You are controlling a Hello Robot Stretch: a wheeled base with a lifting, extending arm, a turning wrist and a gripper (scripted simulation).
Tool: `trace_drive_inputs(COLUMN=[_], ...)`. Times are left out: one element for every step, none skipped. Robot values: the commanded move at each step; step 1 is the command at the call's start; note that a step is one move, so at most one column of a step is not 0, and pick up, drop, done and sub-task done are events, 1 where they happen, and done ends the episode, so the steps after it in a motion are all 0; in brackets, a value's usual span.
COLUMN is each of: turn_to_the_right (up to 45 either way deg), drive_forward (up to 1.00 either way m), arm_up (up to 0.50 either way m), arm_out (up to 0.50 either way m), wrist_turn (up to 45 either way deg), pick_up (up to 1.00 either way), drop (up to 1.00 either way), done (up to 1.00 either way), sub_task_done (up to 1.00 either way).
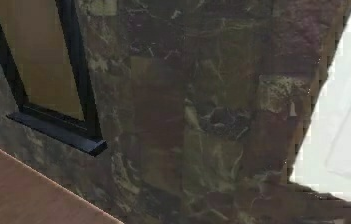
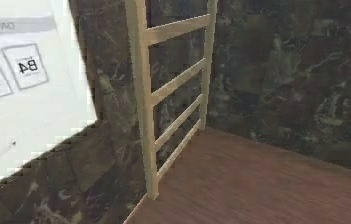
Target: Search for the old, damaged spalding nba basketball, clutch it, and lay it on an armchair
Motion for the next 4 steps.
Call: trace_drive_inputs(turn_to_the_right=[-45.0,-30.0,0.0,-45.0], drive_forward=[0.0,0.0,0.85,0.0], arm_up=[0.0,0.0,0.0,0.0], arm_out=[0.0,0.0,0.0,0.0], wrist_turn=[0.0,0.0,0.0,0.0], pick_up=[0.0,0.0,0.0,0.0], drop=[0.0,0.0,0.0,0.0], done=[0.0,0.0,0.0,0.0], sub_task_done=[0.0,0.0,0.0,0.0])
